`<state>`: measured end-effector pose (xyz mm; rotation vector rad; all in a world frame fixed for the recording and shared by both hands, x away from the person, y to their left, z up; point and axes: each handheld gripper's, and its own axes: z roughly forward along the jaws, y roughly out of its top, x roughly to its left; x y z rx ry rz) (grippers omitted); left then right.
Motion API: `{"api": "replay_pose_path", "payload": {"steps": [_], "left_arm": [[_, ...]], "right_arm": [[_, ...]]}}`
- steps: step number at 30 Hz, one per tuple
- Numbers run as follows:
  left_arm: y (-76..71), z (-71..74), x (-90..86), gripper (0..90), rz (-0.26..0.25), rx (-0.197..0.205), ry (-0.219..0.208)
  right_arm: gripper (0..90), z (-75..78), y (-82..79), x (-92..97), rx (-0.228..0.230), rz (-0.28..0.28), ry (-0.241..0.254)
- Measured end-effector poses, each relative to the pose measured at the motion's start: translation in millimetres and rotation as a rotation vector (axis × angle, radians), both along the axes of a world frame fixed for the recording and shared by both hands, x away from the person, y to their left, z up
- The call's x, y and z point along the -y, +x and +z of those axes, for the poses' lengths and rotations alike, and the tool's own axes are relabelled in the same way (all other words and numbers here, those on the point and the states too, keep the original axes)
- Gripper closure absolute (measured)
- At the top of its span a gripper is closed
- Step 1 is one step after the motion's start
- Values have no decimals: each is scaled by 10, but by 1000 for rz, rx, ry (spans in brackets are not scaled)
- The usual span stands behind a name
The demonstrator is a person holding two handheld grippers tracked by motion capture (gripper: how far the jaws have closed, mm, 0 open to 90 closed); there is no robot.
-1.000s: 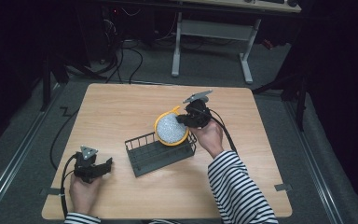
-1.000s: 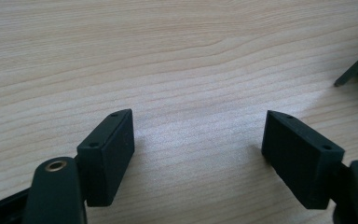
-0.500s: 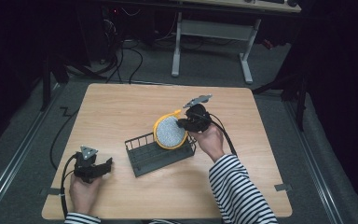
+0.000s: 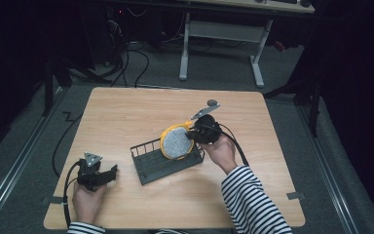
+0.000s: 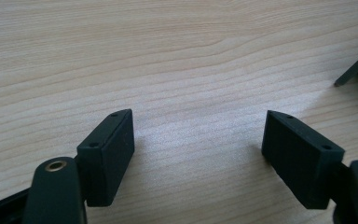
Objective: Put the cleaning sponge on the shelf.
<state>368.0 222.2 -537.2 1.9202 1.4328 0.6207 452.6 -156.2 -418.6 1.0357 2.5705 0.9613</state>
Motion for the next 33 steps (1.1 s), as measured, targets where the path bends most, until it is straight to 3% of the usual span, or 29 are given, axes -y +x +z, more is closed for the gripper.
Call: {"api": "replay_pose_path", "payload": {"steps": [5,8,10,13,19,25,28,33], "left_arm": [[0,0,0,257,0,1,0],[0,0,0,257,0,0,0],[0,0,0,257,1,0,0],[0,0,0,257,0,0,0],[0,0,0,257,0,0,0],[0,0,1,257,1,0,0],[0,0,1,257,0,0,0],[1,0,0,257,1,0,-1]], "right_arm": [[868,-69,-19,28,-13,4,1],[737,-54,-19,59,-19,-8,15],[681,-22,-31,86,-23,-15,52],[641,48,-68,124,8,-29,66],[587,121,-117,239,29,-55,80],[556,155,-206,479,63,-107,109],[551,136,-263,683,75,-166,114],[563,127,-329,874,70,-199,122]]}}
